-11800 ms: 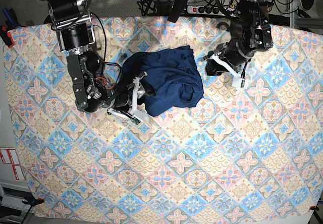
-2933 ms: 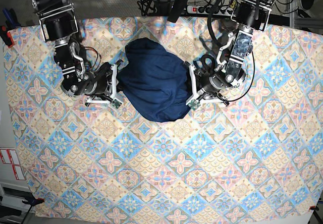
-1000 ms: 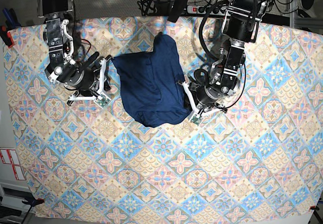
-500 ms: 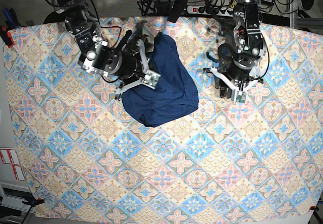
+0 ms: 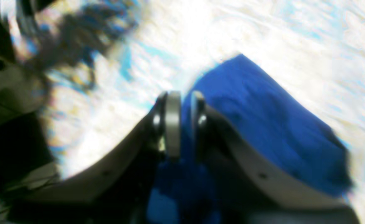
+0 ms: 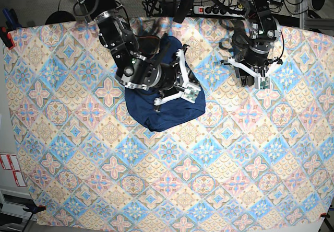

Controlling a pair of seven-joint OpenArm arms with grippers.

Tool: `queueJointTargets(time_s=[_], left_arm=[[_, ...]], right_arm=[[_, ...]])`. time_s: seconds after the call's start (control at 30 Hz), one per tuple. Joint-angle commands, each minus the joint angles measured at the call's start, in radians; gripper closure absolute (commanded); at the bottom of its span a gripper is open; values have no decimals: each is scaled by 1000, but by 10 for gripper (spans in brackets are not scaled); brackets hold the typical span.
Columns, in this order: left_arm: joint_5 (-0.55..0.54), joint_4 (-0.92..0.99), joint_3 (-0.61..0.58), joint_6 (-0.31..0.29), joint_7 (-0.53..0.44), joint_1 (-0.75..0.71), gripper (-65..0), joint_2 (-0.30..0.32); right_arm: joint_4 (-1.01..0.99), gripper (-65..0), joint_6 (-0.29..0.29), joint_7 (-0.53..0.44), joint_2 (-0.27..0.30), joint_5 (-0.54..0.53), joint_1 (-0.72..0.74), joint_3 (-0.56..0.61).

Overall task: Fold the T-shirt properly
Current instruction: 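Release with the left gripper and lift the bundle with the right gripper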

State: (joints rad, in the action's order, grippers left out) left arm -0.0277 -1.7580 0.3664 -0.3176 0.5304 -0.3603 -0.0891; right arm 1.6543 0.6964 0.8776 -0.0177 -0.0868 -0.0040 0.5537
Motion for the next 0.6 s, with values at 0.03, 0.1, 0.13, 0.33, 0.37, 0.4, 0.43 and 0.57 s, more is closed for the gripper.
queueJointTargets(time_s=[0.03, 0.1, 0.13, 0.33, 0.37, 0.4, 0.43, 0.57], left_arm=[[-8, -32, 3, 1, -23, 0, -107, -5], [-8, -41, 3, 1, -23, 0, -107, -5], [-8, -47, 3, 1, -23, 0, -107, -5], [-8, -56, 4, 1, -23, 7, -107, -5], [-8, -64, 4, 1, -23, 7, -107, -5], [-8, -72, 4, 1, -23, 7, -107, -5], [-8, -72, 4, 1, -23, 7, -107, -5], [-8, -72, 4, 1, -23, 10, -107, -5]], right_arm=[[-67, -63, 2, -15, -32, -9, 45, 1], [-141, -63, 2, -15, -46, -9, 69, 1], [-182, -63, 2, -18, -52, -9, 86, 1], [-420, -63, 2, -117, -86, -9, 155, 1], [-463, -63, 2, -142, -84, -9, 167, -1], [-500, -63, 2, -159, -83, -9, 177, -4], [-540, -63, 2, -176, -81, -9, 190, -4], [-687, -63, 2, -223, -61, -9, 241, -30]])
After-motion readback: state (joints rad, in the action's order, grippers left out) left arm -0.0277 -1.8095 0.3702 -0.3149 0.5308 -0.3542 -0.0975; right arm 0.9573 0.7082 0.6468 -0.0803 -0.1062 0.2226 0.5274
